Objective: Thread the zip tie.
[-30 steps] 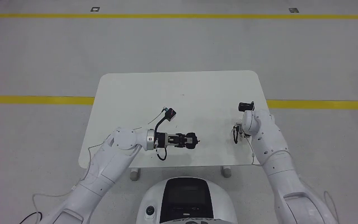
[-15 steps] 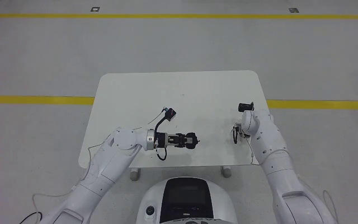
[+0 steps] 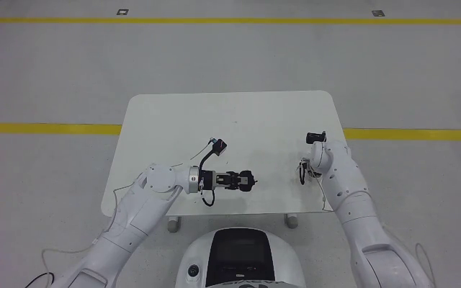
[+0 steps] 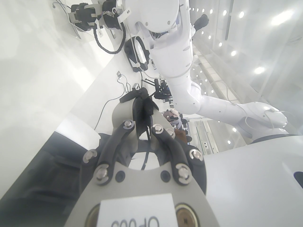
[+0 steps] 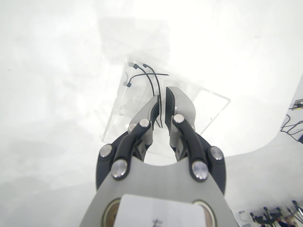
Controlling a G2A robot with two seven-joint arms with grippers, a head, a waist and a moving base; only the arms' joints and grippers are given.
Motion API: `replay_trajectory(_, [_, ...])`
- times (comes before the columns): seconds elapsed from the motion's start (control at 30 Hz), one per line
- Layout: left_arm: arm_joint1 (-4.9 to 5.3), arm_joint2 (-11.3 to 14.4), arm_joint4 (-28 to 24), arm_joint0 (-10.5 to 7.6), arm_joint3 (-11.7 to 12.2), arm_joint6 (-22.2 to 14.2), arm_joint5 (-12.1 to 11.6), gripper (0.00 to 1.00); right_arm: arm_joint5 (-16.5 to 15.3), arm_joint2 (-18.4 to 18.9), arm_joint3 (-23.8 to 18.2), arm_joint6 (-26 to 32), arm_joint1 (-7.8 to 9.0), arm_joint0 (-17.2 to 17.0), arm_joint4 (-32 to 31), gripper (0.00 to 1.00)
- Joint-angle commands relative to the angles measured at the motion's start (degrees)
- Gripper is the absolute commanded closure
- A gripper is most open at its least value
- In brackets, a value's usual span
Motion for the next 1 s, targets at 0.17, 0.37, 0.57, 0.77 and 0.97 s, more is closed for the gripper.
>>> replay_trajectory(0.17, [0.0,0.0,0.0,0.0,0.0,0.0,0.0,1.0,0.0,0.3,-0.1,0.0,0.08,0.0,0.0,1.0])
replay_trajectory(0.37, [0.0,0.0,0.0,0.0,0.0,0.0,0.0,1.0,0.1,1.7,-4.8,1.6,0.56,-1.6,-1.3,1.0])
replay_trajectory(0.57, [0.0,0.0,0.0,0.0,0.0,0.0,0.0,1.0,-2.3,5.2,-13.5,4.5,1.43,-5.4,0.0,1.0])
replay_trajectory(0.77, [0.0,0.0,0.0,0.0,0.0,0.0,0.0,1.0,-5.0,8.6,-22.3,6.8,2.17,-9.7,2.5,1.0])
replay_trajectory(0.97, [0.0,0.0,0.0,0.0,0.0,0.0,0.0,1.0,-8.7,12.6,-30.3,4.7,2.63,-14.2,9.5,1.0])
